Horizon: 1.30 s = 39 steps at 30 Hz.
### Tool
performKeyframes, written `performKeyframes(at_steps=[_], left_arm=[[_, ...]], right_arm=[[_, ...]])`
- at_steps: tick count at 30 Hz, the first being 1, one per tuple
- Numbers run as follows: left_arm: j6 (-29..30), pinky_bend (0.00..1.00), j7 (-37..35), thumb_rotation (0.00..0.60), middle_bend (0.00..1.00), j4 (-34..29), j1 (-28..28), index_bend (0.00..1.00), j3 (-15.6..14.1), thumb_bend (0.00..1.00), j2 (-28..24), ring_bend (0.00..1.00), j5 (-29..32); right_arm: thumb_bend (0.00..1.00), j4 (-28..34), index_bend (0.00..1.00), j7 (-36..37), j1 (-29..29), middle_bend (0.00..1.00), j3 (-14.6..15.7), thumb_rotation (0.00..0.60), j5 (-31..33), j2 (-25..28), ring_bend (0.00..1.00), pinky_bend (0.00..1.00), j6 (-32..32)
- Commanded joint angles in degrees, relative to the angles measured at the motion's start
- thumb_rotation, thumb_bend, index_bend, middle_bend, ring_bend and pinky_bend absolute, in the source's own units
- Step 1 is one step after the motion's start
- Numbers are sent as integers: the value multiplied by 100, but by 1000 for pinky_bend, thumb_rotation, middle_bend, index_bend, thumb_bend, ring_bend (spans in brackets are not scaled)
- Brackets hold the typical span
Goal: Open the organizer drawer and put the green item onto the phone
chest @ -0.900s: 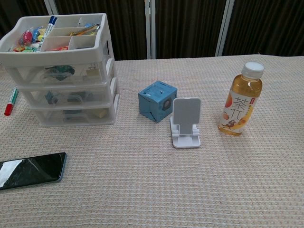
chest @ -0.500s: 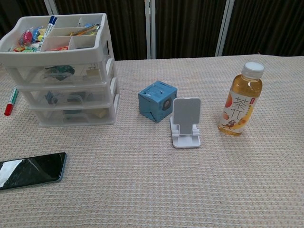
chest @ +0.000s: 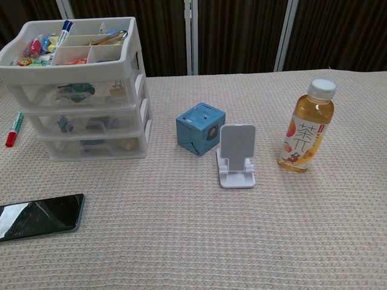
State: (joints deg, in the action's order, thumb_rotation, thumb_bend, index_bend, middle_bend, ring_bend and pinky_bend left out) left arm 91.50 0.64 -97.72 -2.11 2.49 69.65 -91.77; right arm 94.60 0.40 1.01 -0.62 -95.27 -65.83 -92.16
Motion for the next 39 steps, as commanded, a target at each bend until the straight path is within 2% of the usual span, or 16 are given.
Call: performKeyframes(at_steps=[1, 3, 6, 9, 12, 18, 28, 39], left_arm=[[81, 476, -370, 600, 529, 57, -42, 0, 103, 410, 257, 577, 41], [-29, 531, -609, 600, 638, 57, -92, 0, 85, 439, 341, 669, 70], [-316, 582, -1060, 600, 724, -8, -208, 0, 34, 488, 405, 739, 137], [-628, 606, -1443, 600, 754, -108, -319, 0, -27, 630, 399, 765, 217], [-1099, 613, -1854, 600, 761, -250, -490, 0, -104, 716, 356, 770, 344], [-1934, 614, -2335, 600, 761, -398, -880, 0, -72, 732, 329, 771, 661], [-2799, 614, -2646, 600, 761, -382, -1428, 0, 381, 759, 782, 771, 1481], [-3199, 614, -2607, 600, 761, -249, -1752, 0, 704, 759, 1101, 771, 2137]], right_arm=[[17, 9, 0, 25, -1, 0, 0, 600, 11, 11, 0, 0, 7], [16, 11, 0, 28, 0, 0, 3, 600, 8, 18, 0, 0, 13], [17, 26, 0, 26, -2, 0, 6, 600, 3, 27, 0, 0, 15], [17, 40, 0, 42, -5, 0, 3, 600, 11, 39, 0, 0, 12], [17, 57, 0, 65, -9, 0, 1, 600, 18, 57, 0, 0, 10], [17, 91, 0, 94, -13, 0, 5, 600, 21, 92, 0, 0, 15], [17, 144, 0, 218, -30, 0, -13, 600, 41, 176, 0, 0, -20], [17, 145, 0, 225, -30, 0, -5, 600, 21, 186, 0, 0, -9]])
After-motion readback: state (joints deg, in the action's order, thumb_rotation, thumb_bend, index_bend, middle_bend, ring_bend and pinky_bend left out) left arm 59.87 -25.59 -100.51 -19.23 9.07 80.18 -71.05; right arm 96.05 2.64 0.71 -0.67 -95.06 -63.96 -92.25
